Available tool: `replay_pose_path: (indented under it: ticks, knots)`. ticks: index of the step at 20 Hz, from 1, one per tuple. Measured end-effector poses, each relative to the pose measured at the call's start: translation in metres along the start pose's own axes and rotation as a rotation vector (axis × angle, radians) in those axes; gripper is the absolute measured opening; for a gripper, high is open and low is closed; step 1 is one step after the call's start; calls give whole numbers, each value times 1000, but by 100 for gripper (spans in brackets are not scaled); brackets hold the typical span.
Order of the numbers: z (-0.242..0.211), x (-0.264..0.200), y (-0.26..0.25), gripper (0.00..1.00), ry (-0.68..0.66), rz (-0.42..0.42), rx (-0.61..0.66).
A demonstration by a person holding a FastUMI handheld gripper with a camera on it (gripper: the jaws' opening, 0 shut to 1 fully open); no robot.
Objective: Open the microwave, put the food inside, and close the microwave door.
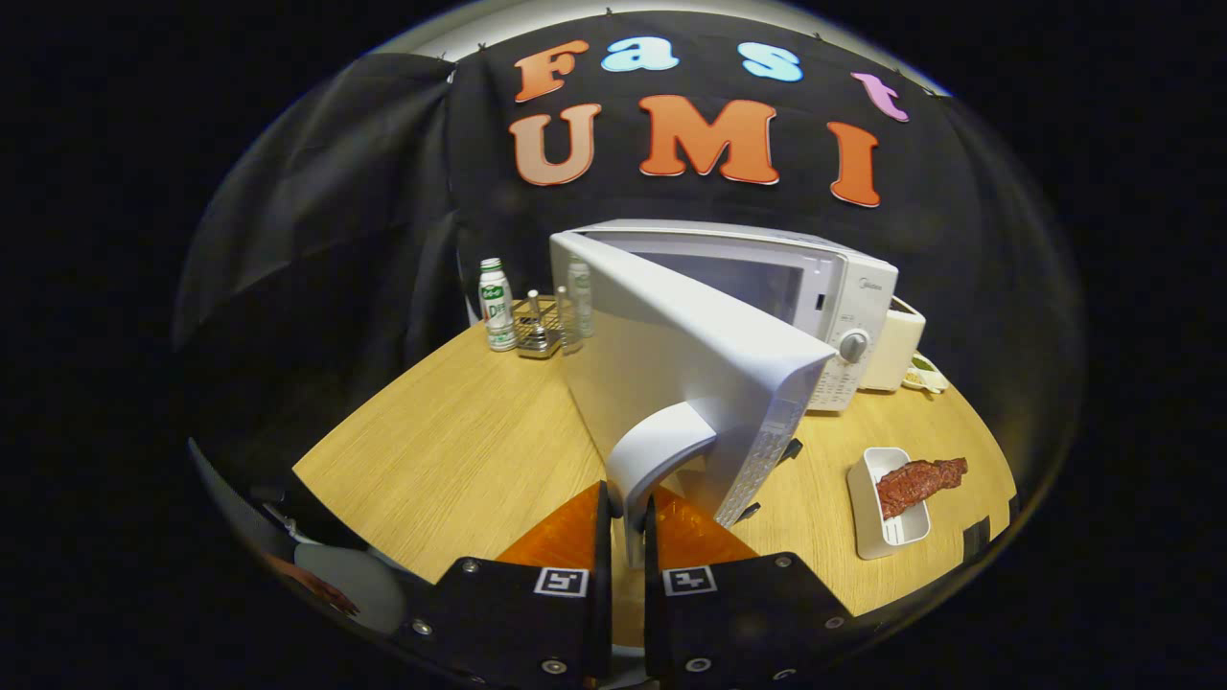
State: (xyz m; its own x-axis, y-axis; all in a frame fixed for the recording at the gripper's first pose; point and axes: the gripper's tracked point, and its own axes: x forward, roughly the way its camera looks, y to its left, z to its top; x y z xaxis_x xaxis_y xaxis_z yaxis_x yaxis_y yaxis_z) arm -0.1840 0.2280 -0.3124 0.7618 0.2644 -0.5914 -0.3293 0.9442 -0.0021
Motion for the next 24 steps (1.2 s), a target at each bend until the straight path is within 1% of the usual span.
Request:
replay_pose_path:
  ticks: [2, 4, 6, 7, 8, 9, 10, 12, 13, 15, 17, 19, 21, 22, 23, 24]
  knots:
    - [-7, -6, 23, 16, 25, 75, -51]
    - [-7, -12, 38, 17, 18, 100, -120]
    - [-9, -13, 44, 18, 27, 111, -218]
    - [-11, -16, 46, 18, 40, 129, -251]
    - [-15, -22, 53, 20, 63, 176, -258]
    - [-20, -31, 65, 20, 78, 249, -246]
    - [-24, -38, 69, 20, 97, 285, -222]
    - [-20, -51, 53, 20, 112, 280, -178]
    - [-15, -53, 38, 20, 116, 254, -169]
    - [-8, -60, 10, 18, 118, 238, -118]
    - [-2, -63, -21, 20, 124, 229, -48]
    - [0, -62, -58, 24, 132, 191, 3]
    - [0, -57, -98, 33, 143, 139, 35]
    - [1, -54, -116, 41, 145, 117, 46]
    - [-1, -52, -132, 44, 154, 102, 57]
    - [-3, -49, -149, 54, 167, 91, 71]
